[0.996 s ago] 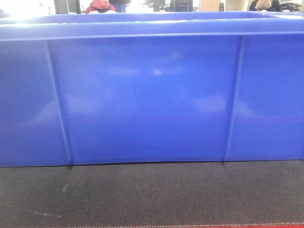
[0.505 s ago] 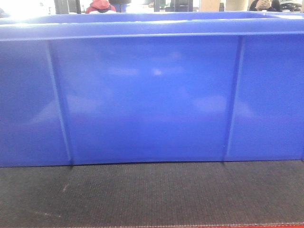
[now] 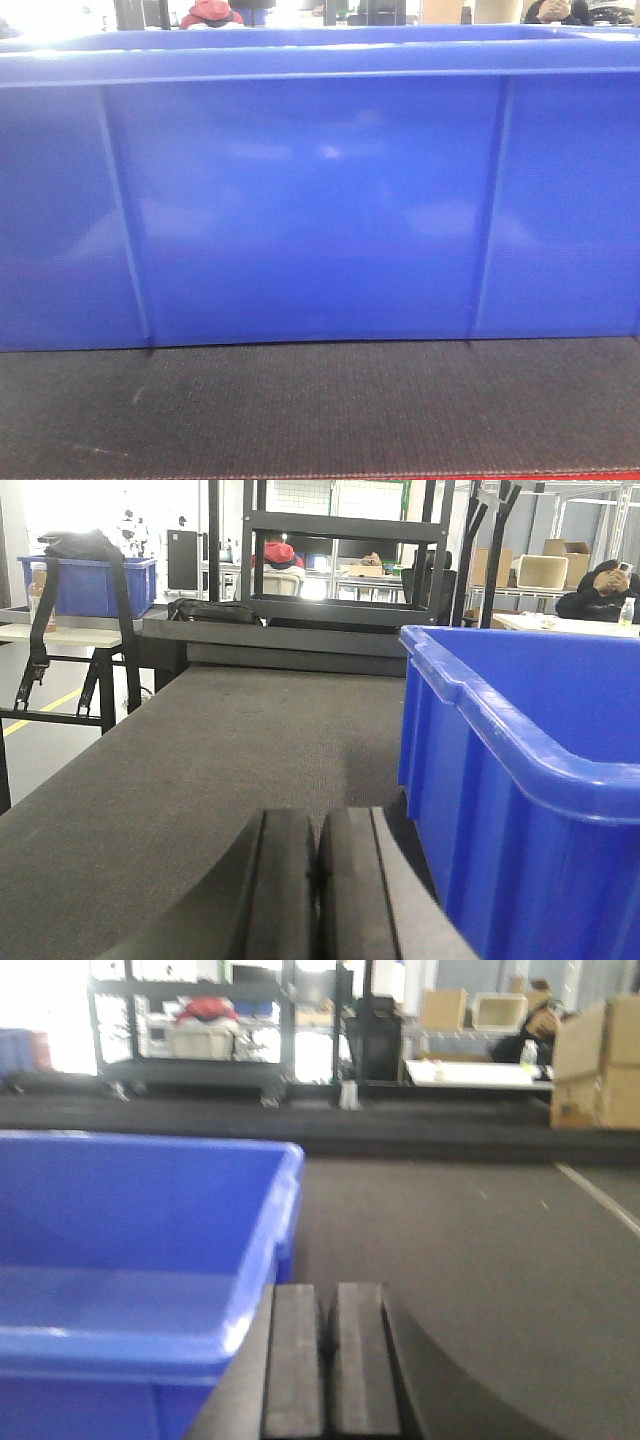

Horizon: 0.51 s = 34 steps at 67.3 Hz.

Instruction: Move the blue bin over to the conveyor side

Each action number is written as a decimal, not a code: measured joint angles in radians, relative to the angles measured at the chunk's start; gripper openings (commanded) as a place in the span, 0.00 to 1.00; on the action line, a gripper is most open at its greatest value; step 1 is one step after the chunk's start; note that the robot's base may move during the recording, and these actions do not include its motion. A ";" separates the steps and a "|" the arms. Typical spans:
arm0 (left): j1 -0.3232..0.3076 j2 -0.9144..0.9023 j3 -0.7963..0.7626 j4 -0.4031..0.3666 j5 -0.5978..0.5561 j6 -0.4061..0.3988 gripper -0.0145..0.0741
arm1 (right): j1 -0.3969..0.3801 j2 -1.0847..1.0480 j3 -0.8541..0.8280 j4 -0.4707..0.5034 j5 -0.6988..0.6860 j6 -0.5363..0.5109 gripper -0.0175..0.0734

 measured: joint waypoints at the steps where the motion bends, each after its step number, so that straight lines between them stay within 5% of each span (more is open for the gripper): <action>1: 0.000 0.000 0.000 0.000 0.000 0.000 0.16 | -0.008 0.000 0.010 0.002 -0.002 -0.003 0.10; 16: 0.000 0.000 0.000 0.000 0.000 0.000 0.16 | -0.117 -0.048 0.208 0.085 -0.129 -0.073 0.10; 34: 0.000 -0.002 0.000 0.000 0.000 0.000 0.16 | -0.127 -0.063 0.393 0.108 -0.287 -0.082 0.10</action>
